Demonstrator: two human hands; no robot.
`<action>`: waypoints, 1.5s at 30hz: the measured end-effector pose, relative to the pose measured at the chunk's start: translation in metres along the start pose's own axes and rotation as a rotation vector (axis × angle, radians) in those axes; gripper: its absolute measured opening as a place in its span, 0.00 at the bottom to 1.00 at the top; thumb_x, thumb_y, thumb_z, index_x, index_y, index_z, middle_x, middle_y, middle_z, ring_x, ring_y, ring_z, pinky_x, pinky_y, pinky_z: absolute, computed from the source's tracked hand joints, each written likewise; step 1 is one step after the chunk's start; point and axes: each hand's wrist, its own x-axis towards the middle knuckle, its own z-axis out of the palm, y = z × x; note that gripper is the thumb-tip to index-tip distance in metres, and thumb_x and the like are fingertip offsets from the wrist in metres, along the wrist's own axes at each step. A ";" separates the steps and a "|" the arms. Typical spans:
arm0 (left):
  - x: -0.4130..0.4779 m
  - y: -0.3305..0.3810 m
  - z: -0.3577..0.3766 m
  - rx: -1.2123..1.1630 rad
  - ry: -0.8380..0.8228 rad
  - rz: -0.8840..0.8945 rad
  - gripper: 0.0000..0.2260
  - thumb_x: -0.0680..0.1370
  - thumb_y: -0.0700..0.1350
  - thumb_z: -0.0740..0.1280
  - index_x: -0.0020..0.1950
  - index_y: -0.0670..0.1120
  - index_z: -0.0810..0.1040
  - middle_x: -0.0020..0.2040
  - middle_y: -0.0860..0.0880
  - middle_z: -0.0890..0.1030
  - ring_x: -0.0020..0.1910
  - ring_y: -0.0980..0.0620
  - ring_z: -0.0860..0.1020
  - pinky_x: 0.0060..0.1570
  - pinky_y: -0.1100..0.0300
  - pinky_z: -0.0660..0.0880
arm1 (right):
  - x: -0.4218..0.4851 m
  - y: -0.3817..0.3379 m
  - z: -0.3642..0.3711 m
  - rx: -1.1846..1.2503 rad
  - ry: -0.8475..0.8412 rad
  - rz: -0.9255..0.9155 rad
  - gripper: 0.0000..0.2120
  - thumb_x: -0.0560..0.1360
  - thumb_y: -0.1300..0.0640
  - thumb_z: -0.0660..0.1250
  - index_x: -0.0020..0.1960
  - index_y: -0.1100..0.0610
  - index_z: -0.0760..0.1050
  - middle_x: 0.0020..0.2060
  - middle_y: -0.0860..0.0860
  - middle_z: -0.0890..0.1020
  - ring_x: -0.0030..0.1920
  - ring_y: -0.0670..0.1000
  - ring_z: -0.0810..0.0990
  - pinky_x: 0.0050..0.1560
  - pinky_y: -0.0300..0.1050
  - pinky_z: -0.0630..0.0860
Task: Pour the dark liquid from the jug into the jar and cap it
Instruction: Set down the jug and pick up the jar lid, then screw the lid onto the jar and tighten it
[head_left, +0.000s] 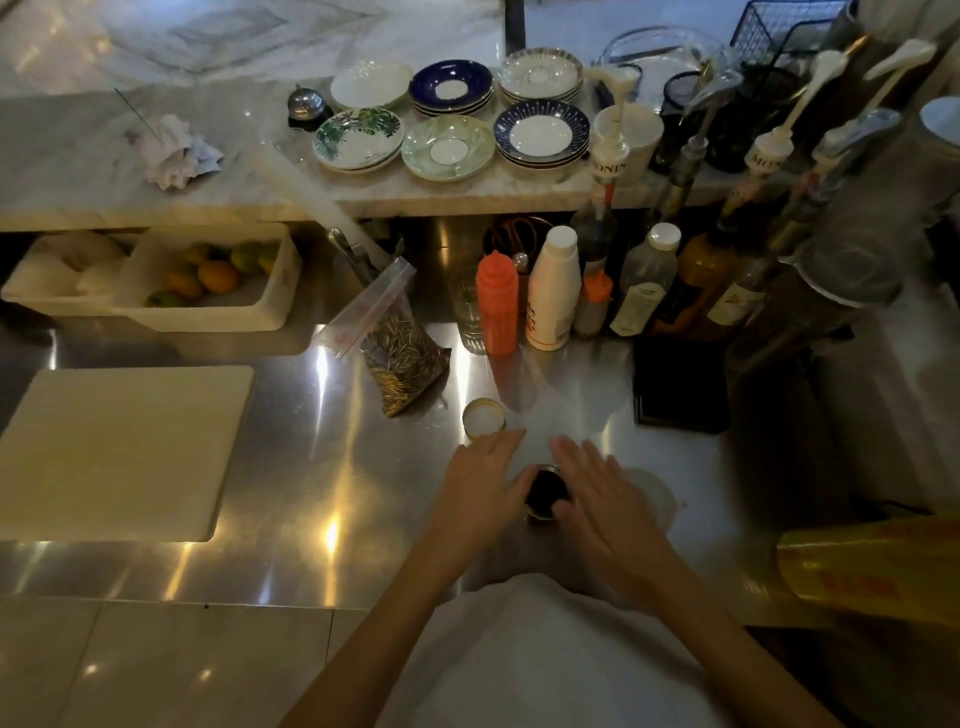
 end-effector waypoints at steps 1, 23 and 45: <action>0.002 -0.001 0.001 0.006 -0.080 0.013 0.19 0.81 0.52 0.62 0.72 0.50 0.70 0.70 0.49 0.74 0.69 0.48 0.71 0.70 0.44 0.66 | 0.002 -0.007 0.004 0.003 -0.011 -0.100 0.28 0.80 0.36 0.39 0.78 0.41 0.38 0.79 0.43 0.46 0.78 0.47 0.41 0.77 0.46 0.38; 0.102 -0.124 0.070 -0.185 0.031 -0.216 0.31 0.73 0.41 0.74 0.73 0.44 0.65 0.73 0.42 0.67 0.74 0.42 0.63 0.72 0.48 0.64 | 0.206 0.031 0.072 1.032 -0.082 0.841 0.21 0.83 0.44 0.51 0.53 0.58 0.75 0.52 0.59 0.79 0.56 0.56 0.77 0.66 0.51 0.71; 0.068 -0.004 -0.022 -0.779 -0.380 -0.454 0.38 0.65 0.74 0.68 0.54 0.41 0.82 0.45 0.43 0.84 0.45 0.46 0.84 0.45 0.56 0.83 | 0.091 0.011 -0.033 0.872 0.056 0.027 0.36 0.71 0.55 0.74 0.74 0.42 0.63 0.70 0.43 0.71 0.70 0.43 0.69 0.65 0.43 0.74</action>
